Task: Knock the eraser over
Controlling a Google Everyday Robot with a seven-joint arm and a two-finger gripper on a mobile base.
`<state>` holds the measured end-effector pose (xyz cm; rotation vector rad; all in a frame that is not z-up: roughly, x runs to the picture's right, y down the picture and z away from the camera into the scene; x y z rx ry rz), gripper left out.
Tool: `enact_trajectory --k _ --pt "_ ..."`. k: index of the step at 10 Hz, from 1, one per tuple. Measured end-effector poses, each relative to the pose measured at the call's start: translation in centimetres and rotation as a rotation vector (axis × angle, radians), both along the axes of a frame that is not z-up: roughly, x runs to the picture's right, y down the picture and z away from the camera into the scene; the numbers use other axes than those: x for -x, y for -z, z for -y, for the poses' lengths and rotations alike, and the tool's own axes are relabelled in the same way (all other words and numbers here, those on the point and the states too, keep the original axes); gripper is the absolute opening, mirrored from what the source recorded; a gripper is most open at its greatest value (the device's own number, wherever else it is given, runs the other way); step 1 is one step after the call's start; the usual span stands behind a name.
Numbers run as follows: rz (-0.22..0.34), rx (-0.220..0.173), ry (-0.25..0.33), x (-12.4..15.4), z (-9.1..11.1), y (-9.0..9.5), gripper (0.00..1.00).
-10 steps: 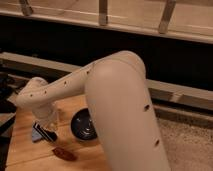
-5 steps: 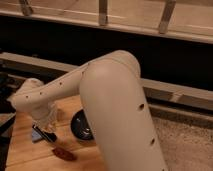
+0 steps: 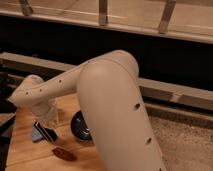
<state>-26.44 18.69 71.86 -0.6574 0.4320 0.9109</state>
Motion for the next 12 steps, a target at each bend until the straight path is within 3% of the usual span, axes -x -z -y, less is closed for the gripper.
enact_trajectory --k 3,12 --pt "-0.016 -0.028 -0.013 -1.0 1.8 -1.2 0.02" --pt "-0.057 -0.022 -0.014 -1.2 2.6 -1.1 0.02"
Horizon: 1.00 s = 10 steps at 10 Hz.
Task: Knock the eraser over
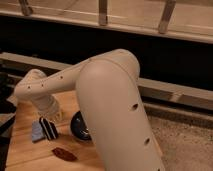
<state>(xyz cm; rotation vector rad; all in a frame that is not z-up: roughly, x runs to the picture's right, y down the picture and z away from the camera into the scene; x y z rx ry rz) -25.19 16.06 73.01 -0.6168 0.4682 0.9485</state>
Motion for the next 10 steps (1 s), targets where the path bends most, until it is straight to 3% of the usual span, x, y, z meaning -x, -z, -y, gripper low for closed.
enact_trajectory --k 6,10 --pt "-0.018 0.028 0.004 0.03 -0.04 0.19 0.02" --pt "-0.029 -0.022 0.001 -0.62 0.26 0.20 0.02"
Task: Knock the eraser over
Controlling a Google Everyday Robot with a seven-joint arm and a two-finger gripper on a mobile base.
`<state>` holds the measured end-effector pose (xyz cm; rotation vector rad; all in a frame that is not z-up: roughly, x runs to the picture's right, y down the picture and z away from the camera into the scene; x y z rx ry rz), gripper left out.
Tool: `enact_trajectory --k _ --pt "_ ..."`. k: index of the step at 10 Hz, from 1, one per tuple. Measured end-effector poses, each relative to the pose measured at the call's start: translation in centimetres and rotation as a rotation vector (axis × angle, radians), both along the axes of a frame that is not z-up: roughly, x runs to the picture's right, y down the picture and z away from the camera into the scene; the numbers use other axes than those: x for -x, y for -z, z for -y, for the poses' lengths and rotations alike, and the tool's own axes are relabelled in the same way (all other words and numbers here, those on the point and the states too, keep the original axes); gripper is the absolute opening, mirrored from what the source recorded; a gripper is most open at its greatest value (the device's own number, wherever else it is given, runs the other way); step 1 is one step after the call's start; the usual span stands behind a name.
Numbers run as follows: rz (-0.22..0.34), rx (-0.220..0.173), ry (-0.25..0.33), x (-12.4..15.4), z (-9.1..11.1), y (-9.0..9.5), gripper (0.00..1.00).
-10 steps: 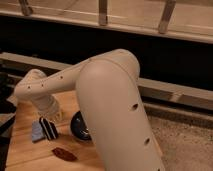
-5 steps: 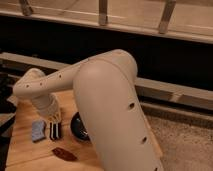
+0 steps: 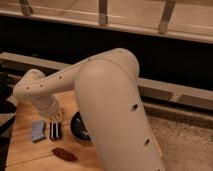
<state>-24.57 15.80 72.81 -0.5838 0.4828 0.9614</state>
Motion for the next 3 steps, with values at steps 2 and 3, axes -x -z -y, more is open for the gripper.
enact_trajectory --k 2,3 --pt "-0.007 -0.023 -0.003 -0.32 0.05 0.02 0.02" --pt "-0.013 -0.030 -0.004 -0.66 0.13 -0.05 0.02"
